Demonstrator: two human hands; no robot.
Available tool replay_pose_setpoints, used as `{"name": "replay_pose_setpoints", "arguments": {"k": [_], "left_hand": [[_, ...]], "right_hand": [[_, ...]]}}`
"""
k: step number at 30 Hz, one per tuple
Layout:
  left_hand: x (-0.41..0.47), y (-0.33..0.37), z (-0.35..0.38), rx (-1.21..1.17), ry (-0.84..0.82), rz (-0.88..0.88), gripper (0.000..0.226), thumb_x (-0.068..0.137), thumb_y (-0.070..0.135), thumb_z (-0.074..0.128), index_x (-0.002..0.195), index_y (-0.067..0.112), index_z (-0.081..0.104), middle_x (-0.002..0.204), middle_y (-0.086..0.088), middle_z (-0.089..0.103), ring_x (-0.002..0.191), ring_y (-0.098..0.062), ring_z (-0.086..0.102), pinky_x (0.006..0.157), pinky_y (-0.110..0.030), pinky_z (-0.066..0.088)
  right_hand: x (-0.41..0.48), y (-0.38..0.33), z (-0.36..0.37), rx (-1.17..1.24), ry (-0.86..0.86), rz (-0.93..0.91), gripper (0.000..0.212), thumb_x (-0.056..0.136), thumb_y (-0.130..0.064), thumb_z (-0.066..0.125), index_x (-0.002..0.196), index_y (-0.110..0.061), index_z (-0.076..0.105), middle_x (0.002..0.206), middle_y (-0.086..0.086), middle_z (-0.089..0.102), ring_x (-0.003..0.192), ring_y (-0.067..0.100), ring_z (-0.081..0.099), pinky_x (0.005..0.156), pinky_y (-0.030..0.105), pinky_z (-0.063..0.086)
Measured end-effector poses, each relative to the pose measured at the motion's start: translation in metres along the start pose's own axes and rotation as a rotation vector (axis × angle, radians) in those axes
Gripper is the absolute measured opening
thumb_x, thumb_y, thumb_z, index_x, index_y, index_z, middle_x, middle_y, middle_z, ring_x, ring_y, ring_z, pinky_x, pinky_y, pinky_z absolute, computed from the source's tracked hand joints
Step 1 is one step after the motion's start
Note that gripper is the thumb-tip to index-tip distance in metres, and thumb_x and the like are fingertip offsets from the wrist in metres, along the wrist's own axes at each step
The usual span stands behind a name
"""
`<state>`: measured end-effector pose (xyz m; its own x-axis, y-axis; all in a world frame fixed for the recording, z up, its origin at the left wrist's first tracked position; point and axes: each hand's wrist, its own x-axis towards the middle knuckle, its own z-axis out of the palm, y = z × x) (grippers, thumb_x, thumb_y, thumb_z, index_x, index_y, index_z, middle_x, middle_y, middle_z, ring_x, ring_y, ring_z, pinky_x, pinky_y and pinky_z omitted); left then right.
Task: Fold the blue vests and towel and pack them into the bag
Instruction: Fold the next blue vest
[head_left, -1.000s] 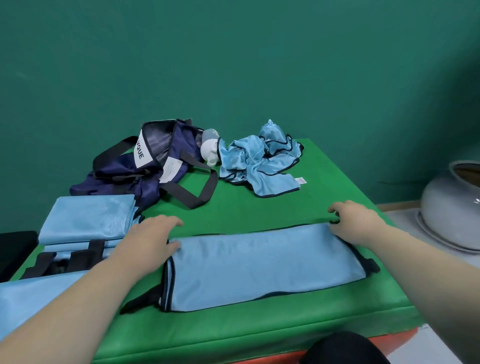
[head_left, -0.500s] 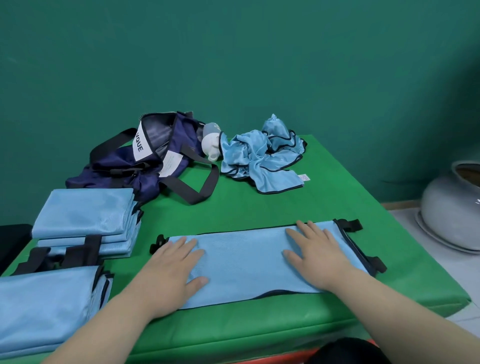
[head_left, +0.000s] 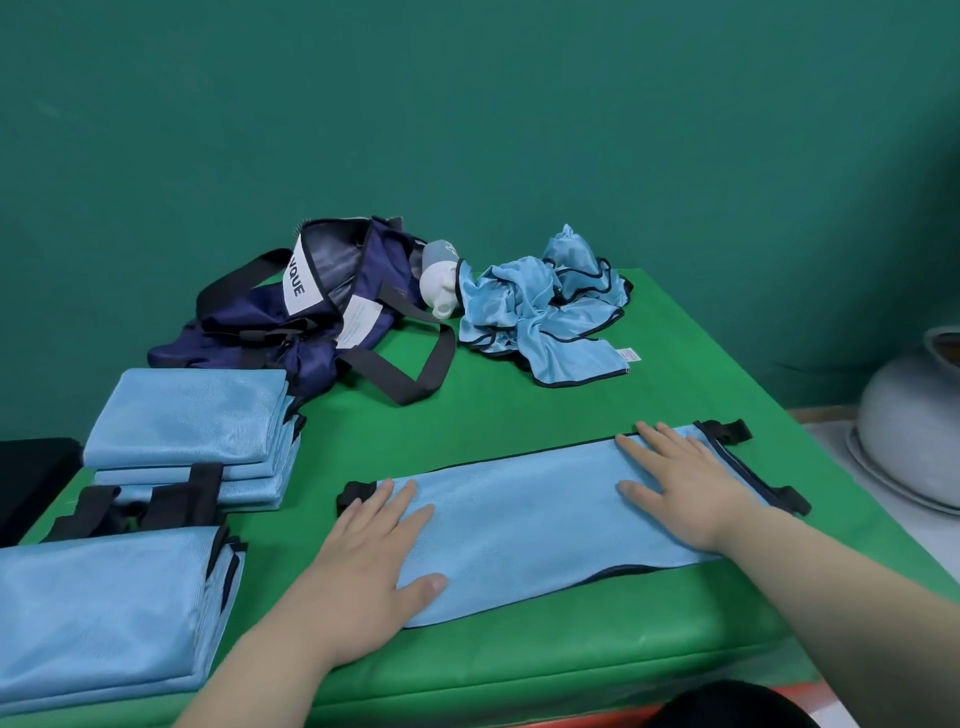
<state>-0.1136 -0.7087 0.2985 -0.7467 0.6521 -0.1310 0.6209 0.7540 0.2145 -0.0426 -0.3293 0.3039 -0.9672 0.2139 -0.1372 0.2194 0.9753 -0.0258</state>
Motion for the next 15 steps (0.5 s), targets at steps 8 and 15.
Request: {"name": "replay_pose_setpoints", "arguments": {"k": [8,15], "left_hand": [[-0.008,0.003,-0.007,0.004,0.112,-0.126,0.097,0.065,0.075,-0.003,0.154,0.041,0.017,0.166,0.012,-0.009,0.150,-0.012,-0.016,0.121,-0.045,-0.011],[-0.011,-0.014,-0.023,-0.016,0.100,-0.109,0.065,0.093,0.065,0.037,0.151,0.040,0.026,0.165,0.016,0.004,0.152,-0.015,-0.004,0.121,-0.052,-0.004]], "right_hand": [[0.002,-0.028,-0.011,-0.021,0.059,-0.047,0.060,0.101,-0.049,0.033,0.157,-0.027,0.026,0.166,0.002,0.018,0.153,0.023,0.009,0.124,0.040,0.012],[-0.032,-0.163,-0.003,0.271,0.141,-0.485,0.049,0.086,-0.048,0.060,0.127,-0.022,0.065,0.128,-0.003,0.058,0.124,0.014,0.047,0.109,0.030,0.036]]}}
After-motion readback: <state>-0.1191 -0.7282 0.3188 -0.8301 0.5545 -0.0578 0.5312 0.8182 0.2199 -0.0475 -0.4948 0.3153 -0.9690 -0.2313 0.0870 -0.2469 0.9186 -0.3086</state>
